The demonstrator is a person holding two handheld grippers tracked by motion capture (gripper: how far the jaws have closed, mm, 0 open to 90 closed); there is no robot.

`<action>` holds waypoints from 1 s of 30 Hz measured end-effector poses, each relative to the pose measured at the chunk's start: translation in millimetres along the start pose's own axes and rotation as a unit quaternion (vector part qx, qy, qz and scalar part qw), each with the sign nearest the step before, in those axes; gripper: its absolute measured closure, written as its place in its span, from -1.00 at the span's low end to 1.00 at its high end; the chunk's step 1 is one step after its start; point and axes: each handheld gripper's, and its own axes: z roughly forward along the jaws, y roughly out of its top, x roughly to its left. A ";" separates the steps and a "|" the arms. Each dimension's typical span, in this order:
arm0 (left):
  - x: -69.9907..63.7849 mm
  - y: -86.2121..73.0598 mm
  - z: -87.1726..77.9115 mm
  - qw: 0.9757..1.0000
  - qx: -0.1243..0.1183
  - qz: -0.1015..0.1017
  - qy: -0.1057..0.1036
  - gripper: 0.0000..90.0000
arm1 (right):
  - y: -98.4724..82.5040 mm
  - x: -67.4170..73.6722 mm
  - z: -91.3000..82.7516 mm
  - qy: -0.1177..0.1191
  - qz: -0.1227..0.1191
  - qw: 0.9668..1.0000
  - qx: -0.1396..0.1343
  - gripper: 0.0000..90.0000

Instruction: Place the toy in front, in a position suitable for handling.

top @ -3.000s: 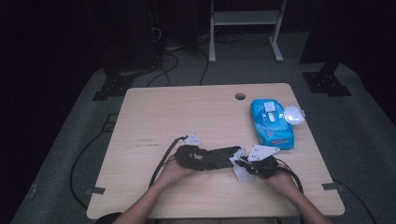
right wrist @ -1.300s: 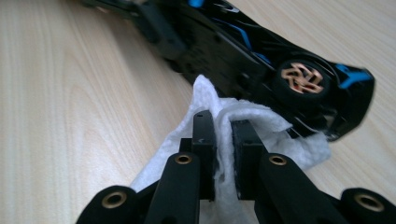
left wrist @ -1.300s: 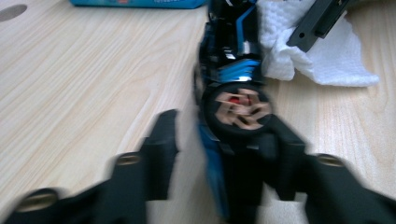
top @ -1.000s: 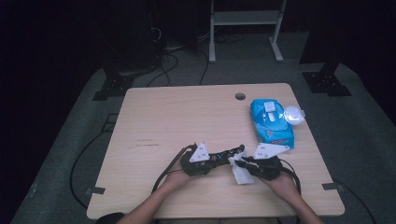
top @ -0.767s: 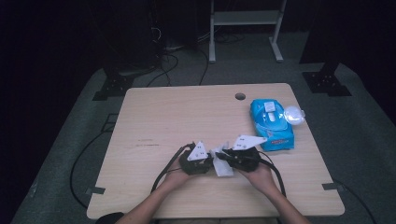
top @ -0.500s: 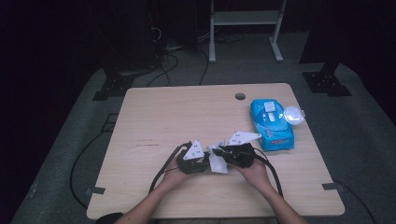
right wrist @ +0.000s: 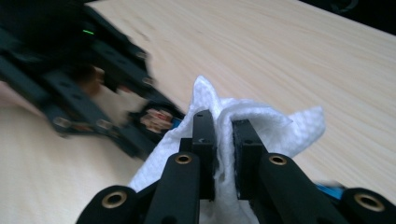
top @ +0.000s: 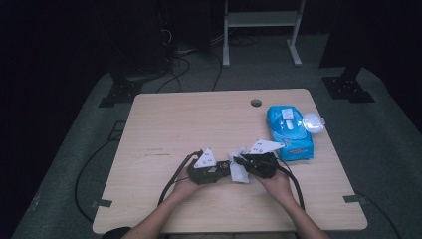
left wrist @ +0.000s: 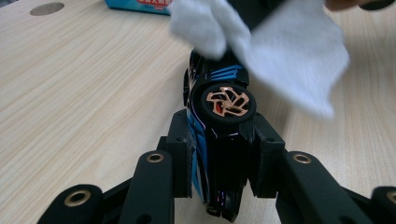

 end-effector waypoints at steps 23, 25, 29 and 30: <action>0.4 0.7 0.2 1.000 0.003 0.000 0.001 0.48 | -8.2 -21.2 -18.7 -0.046 0.021 0.999 0.011 0.81; 0.7 0.5 0.4 1.000 0.001 -0.001 0.000 0.48 | -8.3 -20.5 -18.3 -0.044 0.027 0.999 0.009 0.81; 1.5 0.6 0.1 1.000 0.003 -0.001 -0.001 0.48 | -5.1 -10.2 -11.5 -0.029 0.019 0.999 0.007 0.81; 1.5 0.7 0.0 1.000 0.004 -0.001 0.000 0.48 | -4.4 -8.8 -10.7 -0.027 0.016 0.999 0.007 0.81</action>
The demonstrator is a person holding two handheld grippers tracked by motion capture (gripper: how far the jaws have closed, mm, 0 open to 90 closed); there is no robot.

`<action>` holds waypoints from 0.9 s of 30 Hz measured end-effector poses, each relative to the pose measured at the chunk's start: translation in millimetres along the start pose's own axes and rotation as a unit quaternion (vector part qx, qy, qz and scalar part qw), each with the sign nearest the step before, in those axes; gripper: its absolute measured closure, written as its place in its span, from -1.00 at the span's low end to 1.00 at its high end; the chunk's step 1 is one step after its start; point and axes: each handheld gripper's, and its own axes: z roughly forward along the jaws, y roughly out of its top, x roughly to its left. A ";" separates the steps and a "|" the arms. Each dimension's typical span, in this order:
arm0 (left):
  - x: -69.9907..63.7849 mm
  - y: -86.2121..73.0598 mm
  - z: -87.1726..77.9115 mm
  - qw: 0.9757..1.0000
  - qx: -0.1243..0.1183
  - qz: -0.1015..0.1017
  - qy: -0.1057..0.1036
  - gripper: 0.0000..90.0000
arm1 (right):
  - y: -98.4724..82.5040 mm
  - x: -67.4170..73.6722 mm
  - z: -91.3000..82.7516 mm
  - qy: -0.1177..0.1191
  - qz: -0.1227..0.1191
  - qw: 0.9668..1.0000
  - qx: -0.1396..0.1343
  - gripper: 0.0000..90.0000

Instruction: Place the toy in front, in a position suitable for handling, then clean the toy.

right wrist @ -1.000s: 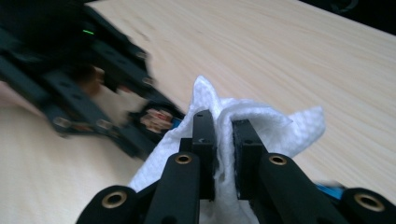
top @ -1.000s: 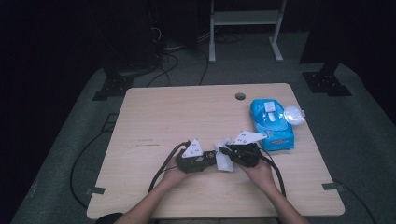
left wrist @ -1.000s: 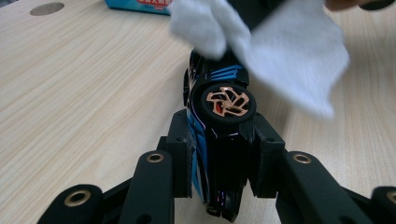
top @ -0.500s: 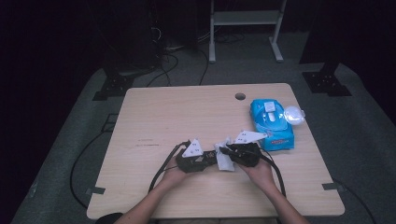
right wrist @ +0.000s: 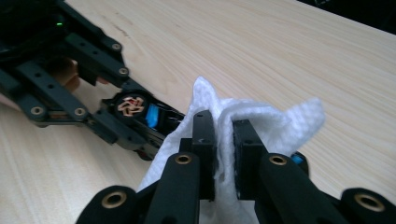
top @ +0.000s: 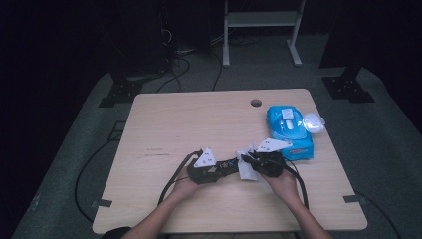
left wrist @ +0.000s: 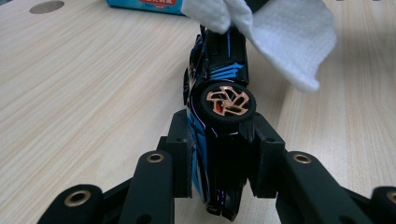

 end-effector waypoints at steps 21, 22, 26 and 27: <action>2.4 1.9 0.1 1.000 0.006 0.009 -0.004 0.48 | -5.1 -15.9 -8.6 -0.017 0.013 1.000 0.005 0.81; 2.3 1.9 0.1 1.000 0.007 0.010 -0.004 0.48 | -5.5 -17.3 -9.3 -0.020 0.016 1.000 0.004 0.81; 4.1 1.7 1.0 1.000 0.004 0.005 -0.007 0.48 | -7.0 -21.4 -11.2 -0.019 0.039 0.999 -0.001 0.81; 4.0 2.0 1.4 1.000 0.004 0.004 -0.007 0.48 | -6.0 -18.7 -10.1 -0.017 0.033 0.999 0.000 0.81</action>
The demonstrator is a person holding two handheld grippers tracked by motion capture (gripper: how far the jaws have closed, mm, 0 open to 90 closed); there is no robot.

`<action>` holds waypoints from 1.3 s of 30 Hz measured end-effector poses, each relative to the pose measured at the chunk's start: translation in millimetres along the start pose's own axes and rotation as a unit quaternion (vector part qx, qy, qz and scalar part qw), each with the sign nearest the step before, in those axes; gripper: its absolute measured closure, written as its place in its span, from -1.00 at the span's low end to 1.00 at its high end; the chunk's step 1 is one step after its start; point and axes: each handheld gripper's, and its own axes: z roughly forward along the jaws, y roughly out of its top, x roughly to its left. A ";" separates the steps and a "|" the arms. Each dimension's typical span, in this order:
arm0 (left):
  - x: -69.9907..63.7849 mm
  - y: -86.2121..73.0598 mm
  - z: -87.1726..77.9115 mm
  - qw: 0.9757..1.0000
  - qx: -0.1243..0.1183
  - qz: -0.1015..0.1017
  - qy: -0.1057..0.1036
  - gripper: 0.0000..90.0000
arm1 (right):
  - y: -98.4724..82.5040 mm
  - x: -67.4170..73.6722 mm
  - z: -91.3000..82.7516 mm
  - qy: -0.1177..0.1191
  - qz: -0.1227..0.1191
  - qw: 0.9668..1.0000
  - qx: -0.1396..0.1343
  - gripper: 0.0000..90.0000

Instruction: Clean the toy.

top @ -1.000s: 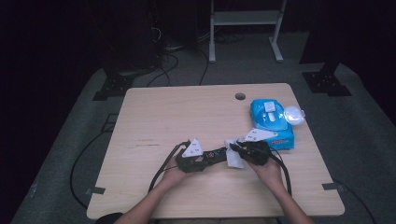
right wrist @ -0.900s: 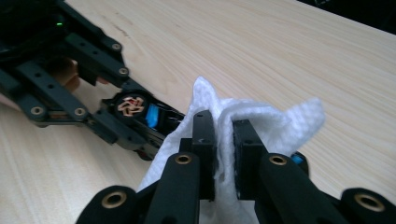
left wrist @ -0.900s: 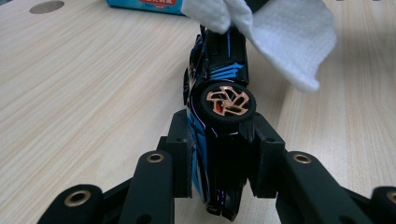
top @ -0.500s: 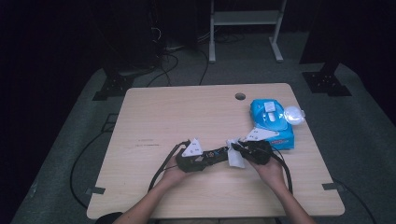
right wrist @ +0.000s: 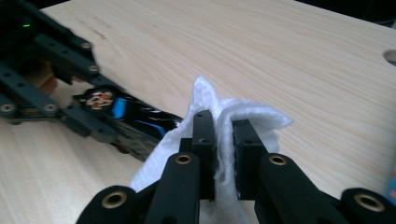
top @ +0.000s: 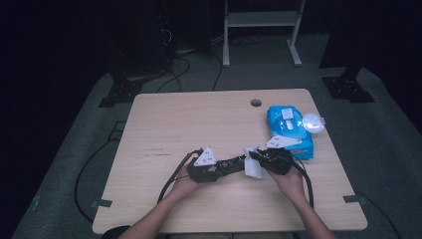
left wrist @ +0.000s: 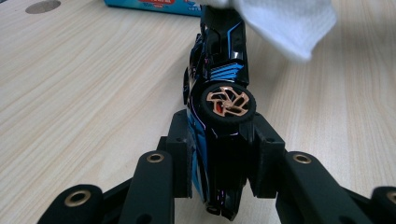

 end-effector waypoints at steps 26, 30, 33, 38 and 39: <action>-0.2 0.3 -3.3 1.000 0.009 -0.004 0.006 0.48 | -9.7 -17.4 -1.5 -0.022 0.011 1.000 0.005 0.81; 0.4 5.1 -1.2 1.000 0.011 0.002 0.007 0.42 | -5.0 -11.0 -4.5 -0.023 0.006 1.000 -0.007 0.81; 1.2 7.7 2.7 1.000 0.018 -0.011 -0.001 0.31 | 1.5 -0.4 -3.8 -0.003 -0.003 1.000 -0.016 0.81; -0.7 9.0 8.7 0.999 0.036 -0.012 0.006 0.06 | 3.4 19.0 9.3 0.032 -0.030 0.999 -0.013 0.81; 0.3 9.1 7.7 0.999 0.033 -0.011 0.001 0.12 | 3.2 18.3 10.0 0.032 -0.031 0.999 -0.011 0.81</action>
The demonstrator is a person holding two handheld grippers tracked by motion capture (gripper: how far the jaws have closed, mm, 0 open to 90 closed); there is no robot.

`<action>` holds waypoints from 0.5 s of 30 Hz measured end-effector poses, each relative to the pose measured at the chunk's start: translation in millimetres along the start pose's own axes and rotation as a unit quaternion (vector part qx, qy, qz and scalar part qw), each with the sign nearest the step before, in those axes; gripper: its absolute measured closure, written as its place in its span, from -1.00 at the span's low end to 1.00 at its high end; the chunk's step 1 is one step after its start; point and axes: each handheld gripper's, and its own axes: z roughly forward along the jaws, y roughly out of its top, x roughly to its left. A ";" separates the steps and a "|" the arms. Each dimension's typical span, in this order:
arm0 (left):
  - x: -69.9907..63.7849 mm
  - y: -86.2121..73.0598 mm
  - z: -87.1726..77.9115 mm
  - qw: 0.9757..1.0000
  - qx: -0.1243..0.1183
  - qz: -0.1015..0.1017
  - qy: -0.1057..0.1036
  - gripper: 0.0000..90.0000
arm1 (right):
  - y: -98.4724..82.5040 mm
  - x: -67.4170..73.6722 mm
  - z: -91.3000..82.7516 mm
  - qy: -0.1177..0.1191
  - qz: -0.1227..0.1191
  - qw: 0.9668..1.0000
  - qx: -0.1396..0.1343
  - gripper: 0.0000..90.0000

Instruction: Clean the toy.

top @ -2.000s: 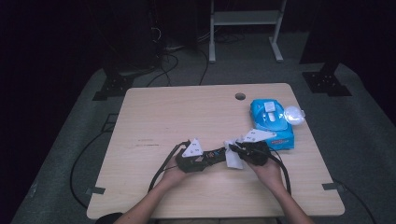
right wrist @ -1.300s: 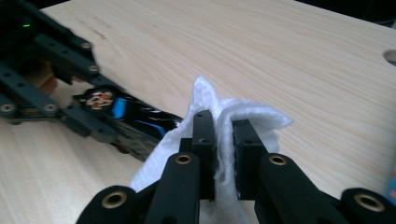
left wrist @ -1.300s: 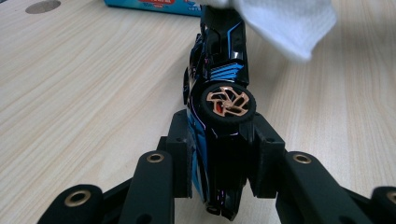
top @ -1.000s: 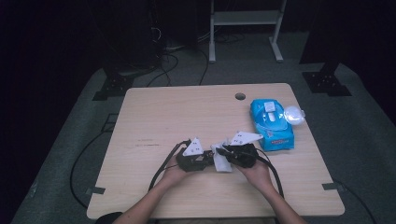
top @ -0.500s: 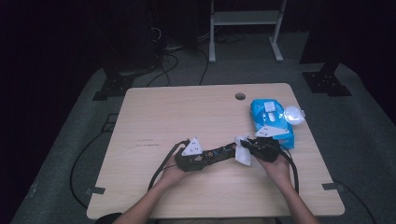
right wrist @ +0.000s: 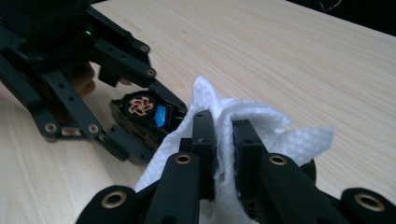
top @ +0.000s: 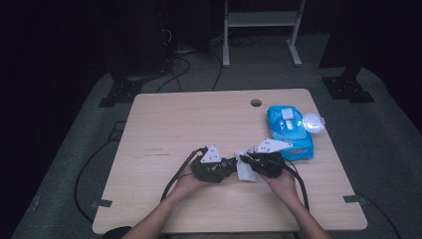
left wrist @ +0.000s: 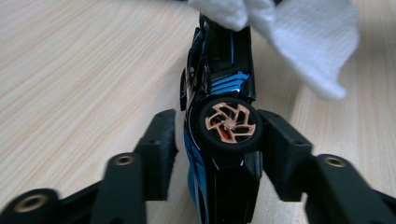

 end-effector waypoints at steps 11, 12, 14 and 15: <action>5.1 7.1 0.0 1.000 0.030 0.003 0.000 0.18 | -17.1 -43.2 -16.9 -0.045 0.070 0.996 0.011 0.81; 5.5 9.3 0.7 0.999 0.031 0.006 -0.001 0.13 | -18.2 -42.7 -15.7 -0.043 0.068 0.997 0.016 0.81; 6.0 15.0 5.1 0.999 0.039 0.005 -0.011 0.00 | -18.8 -43.9 -16.9 -0.038 0.074 0.996 0.010 0.81; 6.7 17.6 8.5 0.999 0.050 0.001 -0.011 -0.20 | -18.9 -44.7 -17.3 -0.036 0.077 0.996 0.008 0.81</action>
